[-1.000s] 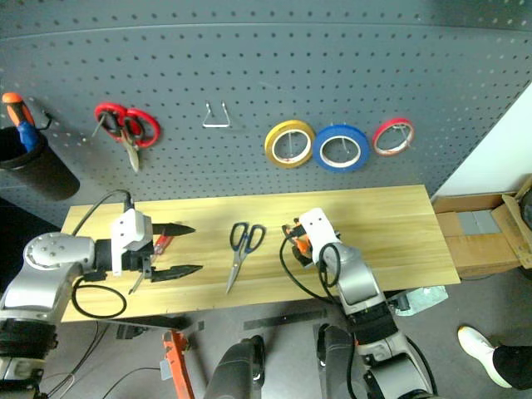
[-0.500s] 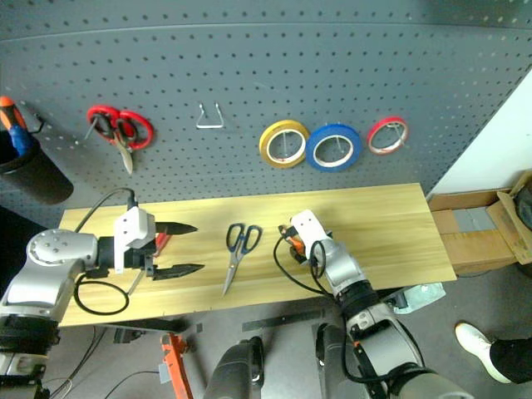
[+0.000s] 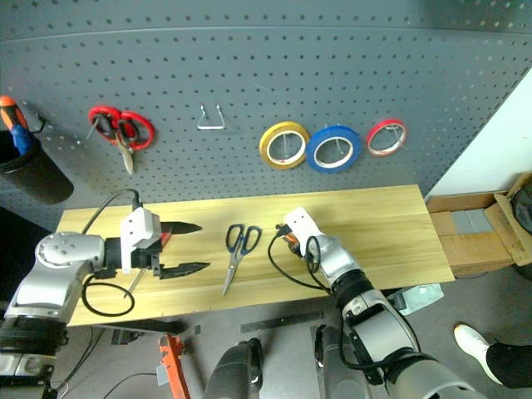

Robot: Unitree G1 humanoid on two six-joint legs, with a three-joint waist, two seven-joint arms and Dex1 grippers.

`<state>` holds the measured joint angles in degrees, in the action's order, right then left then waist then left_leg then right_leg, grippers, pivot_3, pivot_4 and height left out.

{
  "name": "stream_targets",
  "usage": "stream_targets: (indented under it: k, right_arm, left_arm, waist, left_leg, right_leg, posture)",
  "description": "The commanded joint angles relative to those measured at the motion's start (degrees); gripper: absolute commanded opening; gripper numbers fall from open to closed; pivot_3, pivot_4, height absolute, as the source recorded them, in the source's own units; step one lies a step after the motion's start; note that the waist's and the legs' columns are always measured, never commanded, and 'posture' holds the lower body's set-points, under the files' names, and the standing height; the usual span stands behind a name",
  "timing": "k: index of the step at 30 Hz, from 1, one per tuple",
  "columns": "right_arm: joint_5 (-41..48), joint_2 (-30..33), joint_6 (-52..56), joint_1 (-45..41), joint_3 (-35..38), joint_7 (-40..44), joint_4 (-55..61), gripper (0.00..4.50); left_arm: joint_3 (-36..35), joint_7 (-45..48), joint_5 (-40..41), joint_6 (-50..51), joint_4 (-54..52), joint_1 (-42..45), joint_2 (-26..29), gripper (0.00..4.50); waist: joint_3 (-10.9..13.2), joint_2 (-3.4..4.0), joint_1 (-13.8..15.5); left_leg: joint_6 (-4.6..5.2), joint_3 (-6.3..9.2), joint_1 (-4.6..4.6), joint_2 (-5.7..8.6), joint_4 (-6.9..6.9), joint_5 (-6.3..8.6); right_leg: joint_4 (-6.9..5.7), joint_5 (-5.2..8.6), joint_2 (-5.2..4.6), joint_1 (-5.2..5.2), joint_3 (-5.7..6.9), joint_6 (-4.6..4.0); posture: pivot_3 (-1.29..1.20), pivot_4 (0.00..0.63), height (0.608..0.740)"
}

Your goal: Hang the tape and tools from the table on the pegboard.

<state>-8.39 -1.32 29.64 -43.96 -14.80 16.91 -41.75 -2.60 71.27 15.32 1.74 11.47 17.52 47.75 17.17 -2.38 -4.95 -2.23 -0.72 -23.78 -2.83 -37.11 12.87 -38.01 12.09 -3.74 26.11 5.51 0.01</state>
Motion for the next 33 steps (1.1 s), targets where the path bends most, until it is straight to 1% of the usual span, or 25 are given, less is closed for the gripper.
stream_targets:
  k: [1,4,7,8,10,12,15,18,21,23,26,30,33]
  right_arm:
    - [-0.2,-0.3,0.2,1.5,-0.9,0.8,6.4,2.31]
    - [0.6,0.3,1.9,4.0,-1.6,2.7,18.9,2.31]
    - [1.5,0.8,4.5,7.0,-2.0,4.0,29.4,2.30]
    - [2.1,0.9,5.9,8.2,-2.1,4.8,33.5,2.30]
    - [4.8,0.6,5.1,11.8,-2.1,6.7,42.1,2.29]
    - [6.0,0.8,6.5,14.5,-2.9,7.5,49.5,2.29]
    - [8.6,-0.2,9.6,16.9,-3.7,7.8,59.2,2.28]
    - [8.6,-3.1,9.6,15.8,-3.7,4.4,64.3,2.28]
    - [8.3,-4.8,9.2,11.8,-2.8,2.8,65.0,2.28]
    - [8.5,-5.4,7.4,7.8,-1.3,2.1,63.5,2.28]
    - [9.6,-6.0,6.0,1.6,1.2,1.6,60.2,2.28]
    - [10.6,-6.6,0.3,-7.3,3.8,1.3,52.0,2.28]
    - [11.3,-7.3,-4.9,-13.4,5.3,1.2,44.5,2.28]
  left_arm:
    - [-2.9,-2.2,1.9,0.4,-1.3,-1.6,-0.8,4.50]
    - [-5.6,-3.9,4.6,3.1,-2.6,-3.6,-1.4,4.50]
    - [-8.5,-5.7,8.5,8.2,-4.8,-5.0,-2.1,4.50]
    - [-10.0,-6.9,10.2,10.0,-5.7,-5.5,-2.5,4.50]
    - [-13.3,-8.9,12.8,11.7,-7.1,-7.4,-3.4,4.50]
    - [-15.6,-10.1,13.8,12.2,-8.7,-9.9,-3.7,4.50]
    - [-18.3,-12.2,15.1,12.8,-11.5,-13.0,-4.6,4.50]
    - [-21.3,-15.1,19.9,17.8,-14.7,-13.8,-5.9,4.50]
    - [-22.6,-16.7,21.3,19.3,-16.5,-14.2,-6.3,4.50]
    - [-23.1,-17.7,20.9,18.4,-17.2,-14.2,-6.5,4.50]
    - [-23.6,-19.0,20.5,17.5,-17.4,-13.5,-6.6,4.50]
    - [-23.6,-20.4,19.7,16.6,-17.6,-12.2,-6.1,4.50]
    - [-23.4,-20.9,19.2,16.1,-18.0,-11.8,-5.8,4.50]
  waist:
    - [0.0,0.00,0.0]
    - [0.0,0.00,0.0]
    - [0.0,-0.01,0.0]
    - [0.0,-0.03,0.1]
    - [-0.1,-0.09,0.2]
    - [-0.2,-0.20,0.2]
    - [-0.2,-0.21,0.2]
    - [-0.2,-0.22,0.3]
    - [-0.2,-0.23,0.4]
    - [-0.2,-0.23,0.5]
    - [-0.2,-0.21,0.8]
    - [-0.1,-0.15,1.2]
    - [0.0,-0.10,1.3]
  left_leg:
    - [0.00,-0.01,0.00,0.00,0.00,0.00]
    - [0.00,-0.01,-0.04,-0.01,0.01,0.00]
    - [0.00,0.00,-0.07,-0.04,0.02,0.00]
    - [-0.01,0.02,-0.07,-0.04,0.01,0.00]
    - [-0.01,0.05,-0.05,-0.04,0.00,0.00]
    - [-0.01,0.06,-0.05,-0.04,0.02,0.00]
    - [-0.01,0.03,-0.02,-0.03,0.01,0.00]
    - [-0.04,0.11,-0.02,-0.06,-0.03,-0.02]
    - [-0.16,0.17,-0.02,-0.29,-0.11,-0.09]
    - [-0.19,0.09,0.00,-0.61,-0.22,-0.11]
    - [-0.20,0.18,0.01,-0.81,-0.25,-0.12]
    - [-0.26,0.21,0.03,-0.91,-0.16,-0.17]
    - [-0.26,0.15,0.08,-0.93,-0.04,-0.17]
  right_leg:
    - [0.00,0.00,0.00,0.00,0.00,-0.01]
    - [0.01,-0.06,0.00,0.04,-0.01,-0.10]
    - [0.01,-0.13,0.02,0.08,0.01,-0.22]
    - [0.00,-0.13,0.02,0.07,0.03,-0.21]
    - [0.00,-0.09,0.02,0.04,0.04,-0.15]
    - [0.02,0.00,0.02,0.04,0.01,0.00]
    - [0.02,0.00,0.00,0.03,0.00,0.00]
    - [0.00,0.00,0.02,0.02,0.02,0.00]
    - [0.00,-0.10,0.24,0.01,0.00,-0.13]
    - [0.04,-0.24,0.56,0.00,0.01,-0.26]
    - [0.01,-0.28,0.77,0.02,0.02,-0.37]
    - [0.03,-0.37,0.93,0.08,-0.01,-0.66]
    - [0.06,-0.34,0.96,0.10,-0.07,-0.72]
  posture:
    - [-0.19,0.229,0.740]
    - [-0.18,0.225,0.740]
    - [-0.18,0.225,0.740]
    - [-0.18,0.224,0.740]
    - [-0.17,0.223,0.740]
    - [-0.16,0.225,0.740]
    - [-0.15,0.229,0.740]
    - [-0.14,0.237,0.740]
    - [-0.13,0.246,0.740]
    - [-0.13,0.248,0.740]
    - [-0.11,0.263,0.740]
    - [-0.09,0.295,0.740]
    - [-0.08,0.313,0.740]
